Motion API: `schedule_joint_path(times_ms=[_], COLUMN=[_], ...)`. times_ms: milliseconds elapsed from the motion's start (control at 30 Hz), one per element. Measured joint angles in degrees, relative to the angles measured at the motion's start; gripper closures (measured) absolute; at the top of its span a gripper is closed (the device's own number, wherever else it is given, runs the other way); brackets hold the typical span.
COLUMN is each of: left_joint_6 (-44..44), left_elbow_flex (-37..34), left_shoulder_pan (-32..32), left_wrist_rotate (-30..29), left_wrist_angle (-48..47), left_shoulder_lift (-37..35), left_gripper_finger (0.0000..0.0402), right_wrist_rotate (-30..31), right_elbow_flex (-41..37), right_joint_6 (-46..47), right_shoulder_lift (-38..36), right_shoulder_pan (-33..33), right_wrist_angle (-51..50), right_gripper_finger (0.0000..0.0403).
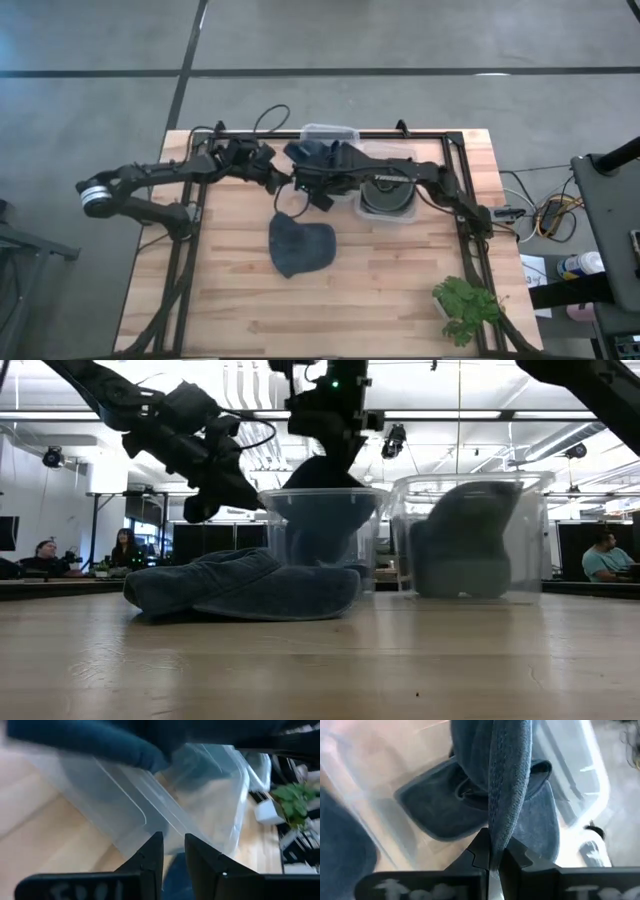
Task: Pick & Place hat
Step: Put the right blue cap into the left transparent bin
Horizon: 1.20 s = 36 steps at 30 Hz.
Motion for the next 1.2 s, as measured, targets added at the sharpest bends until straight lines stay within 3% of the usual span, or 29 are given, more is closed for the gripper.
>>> schedule_joint_path(times_ms=[167, 367, 600, 833, 967, 1200], left_joint_6=[-0.4, -0.5, 0.2, 1.7, 5.3, 5.6], left_elbow_flex=[0.0, 0.6, 1.2, 1.2, 1.2, 3.2], left_shoulder_pan=[-4.3, -6.3, -6.3, -6.1, -4.1, 1.5], left_wrist_rotate=[0.0, -0.8, -7.4, -16.2, -22.0, -15.4], left_wrist_angle=[2.0, 1.8, 1.8, 0.6, 0.6, 3.9], left_shoulder_lift=[2.7, 3.5, -2.2, -11.3, -12.7, -5.3], left_gripper_finger=[0.0328, 0.0328, 0.0328, 0.0328, 0.0328, 0.0328], right_wrist_rotate=[-0.5, 16.0, 31.6, 32.9, 35.8, 36.5], right_elbow_flex=[0.0, 1.9, 2.2, 0.9, 0.8, 0.8], right_joint_6=[-2.5, 3.4, -0.5, -9.4, -14.8, -24.6], right_shoulder_lift=[1.6, 1.6, 1.0, 0.9, 1.0, 1.0], right_shoulder_pan=[1.4, 4.2, 7.0, 6.2, 6.2, 9.3], right_wrist_angle=[0.5, -4.7, -4.3, -4.3, -4.3, -4.3], right_gripper_finger=[0.0390, 0.0390, 0.0390, 0.0390, 0.0390, 0.0390])
